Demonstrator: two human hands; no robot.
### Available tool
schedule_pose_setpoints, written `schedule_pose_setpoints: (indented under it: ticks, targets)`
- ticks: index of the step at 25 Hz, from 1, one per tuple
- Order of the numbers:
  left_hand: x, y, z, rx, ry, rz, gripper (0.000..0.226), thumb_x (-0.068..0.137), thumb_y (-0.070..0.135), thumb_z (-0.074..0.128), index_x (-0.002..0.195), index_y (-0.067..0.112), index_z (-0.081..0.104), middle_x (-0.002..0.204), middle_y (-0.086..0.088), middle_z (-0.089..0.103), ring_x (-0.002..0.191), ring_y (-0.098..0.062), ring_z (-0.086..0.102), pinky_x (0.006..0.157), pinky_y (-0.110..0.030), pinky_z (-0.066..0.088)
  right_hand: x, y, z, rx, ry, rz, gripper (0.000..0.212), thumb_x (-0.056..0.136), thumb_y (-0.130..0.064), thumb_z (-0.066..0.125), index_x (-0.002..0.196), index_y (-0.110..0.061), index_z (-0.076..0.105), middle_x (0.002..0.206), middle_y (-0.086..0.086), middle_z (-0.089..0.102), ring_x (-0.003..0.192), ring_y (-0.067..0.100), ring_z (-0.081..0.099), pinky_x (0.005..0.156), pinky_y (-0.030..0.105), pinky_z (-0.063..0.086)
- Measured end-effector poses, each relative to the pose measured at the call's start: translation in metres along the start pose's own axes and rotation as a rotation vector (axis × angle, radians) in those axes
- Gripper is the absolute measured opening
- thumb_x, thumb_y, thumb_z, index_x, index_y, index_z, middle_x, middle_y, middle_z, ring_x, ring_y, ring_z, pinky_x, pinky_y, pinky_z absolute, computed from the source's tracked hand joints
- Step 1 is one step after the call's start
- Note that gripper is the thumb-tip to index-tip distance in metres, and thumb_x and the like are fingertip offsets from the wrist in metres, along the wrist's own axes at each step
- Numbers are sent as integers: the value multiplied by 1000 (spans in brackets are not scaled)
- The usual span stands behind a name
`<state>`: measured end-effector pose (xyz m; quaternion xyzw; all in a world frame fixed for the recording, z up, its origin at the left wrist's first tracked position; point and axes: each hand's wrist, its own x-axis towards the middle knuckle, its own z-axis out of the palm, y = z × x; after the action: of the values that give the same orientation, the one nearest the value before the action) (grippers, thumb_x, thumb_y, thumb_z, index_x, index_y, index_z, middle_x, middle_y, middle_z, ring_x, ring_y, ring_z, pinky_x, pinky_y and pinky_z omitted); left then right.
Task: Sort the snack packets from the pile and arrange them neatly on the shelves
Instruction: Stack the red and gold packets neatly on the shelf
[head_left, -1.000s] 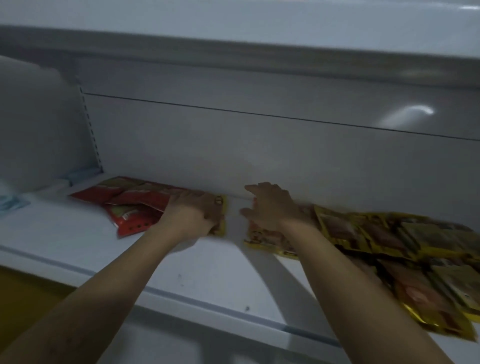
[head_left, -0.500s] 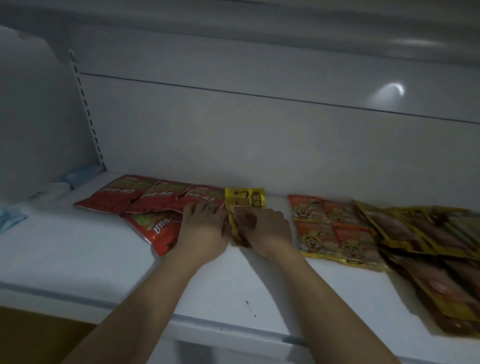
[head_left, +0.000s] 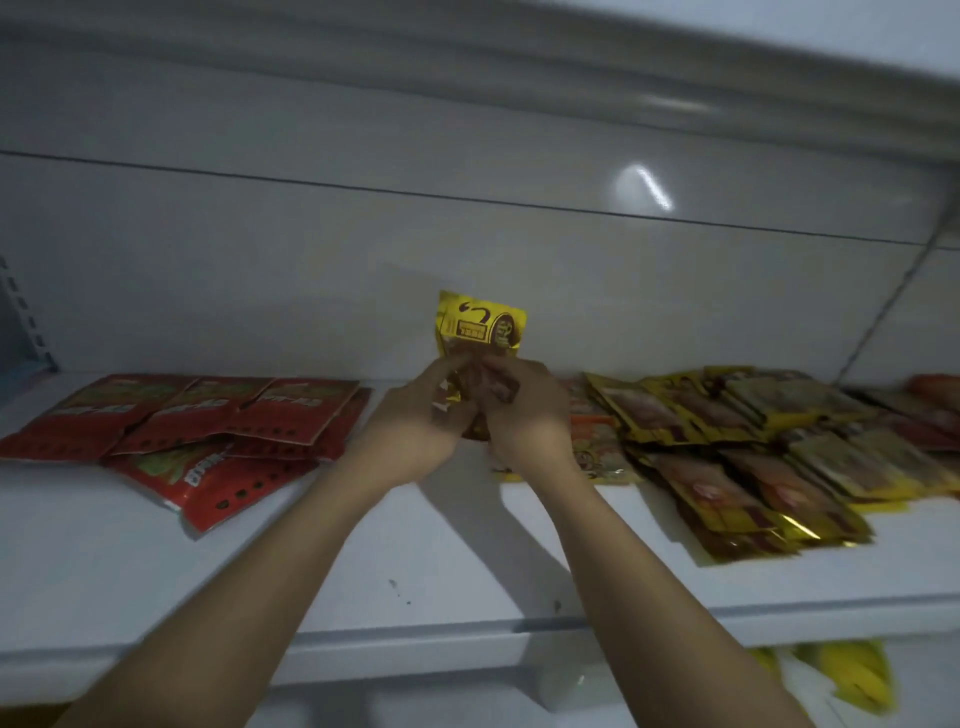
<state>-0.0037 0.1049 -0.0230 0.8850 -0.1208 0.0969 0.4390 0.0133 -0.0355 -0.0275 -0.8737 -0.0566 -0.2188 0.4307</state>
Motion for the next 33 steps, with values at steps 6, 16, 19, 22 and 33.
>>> schedule_pose_setpoints:
  ticks: [6, 16, 19, 22, 33]
  targets:
    - [16, 78, 71, -230, 27, 210, 45, 89, 19, 69, 132, 23, 55, 120, 9, 60, 109, -6, 54, 83, -11, 41, -11, 36, -104, 22, 159, -23, 28, 93, -17, 62, 120, -18, 68, 125, 8, 61, 115, 20, 57, 91, 21, 44]
    - [45, 173, 171, 49, -100, 131, 47, 97, 34, 56, 142, 33, 43, 136, 3, 45, 101, -14, 60, 80, -24, 48, 21, 119, -251, 100, 139, 169, 33, 94, -17, 62, 126, -23, 60, 130, -3, 59, 118, 18, 56, 72, 20, 43]
    - [53, 162, 191, 440, -165, 72, 38, 98, 37, 48, 137, 38, 50, 144, 1, 46, 120, -24, 53, 94, -36, 49, 39, 153, -265, -41, -28, 286, 36, 96, -15, 58, 130, -24, 57, 136, 0, 55, 119, 24, 55, 77, 26, 44]
    - [51, 147, 208, 533, -250, -14, 34, 97, 41, 48, 130, 52, 49, 144, 7, 50, 128, -25, 48, 103, -43, 44, 57, 181, -264, -133, -149, 242, 35, 94, -10, 57, 128, -18, 59, 131, 2, 58, 115, 23, 56, 81, 27, 42]
    - [60, 165, 230, 731, -311, -141, 48, 100, 49, 42, 146, 37, 35, 156, -1, 34, 144, -30, 26, 120, -53, 11, 104, 221, -233, -830, -408, -7, 34, 99, -30, 46, 127, -15, 57, 132, 13, 50, 124, 36, 43, 103, 49, 40]
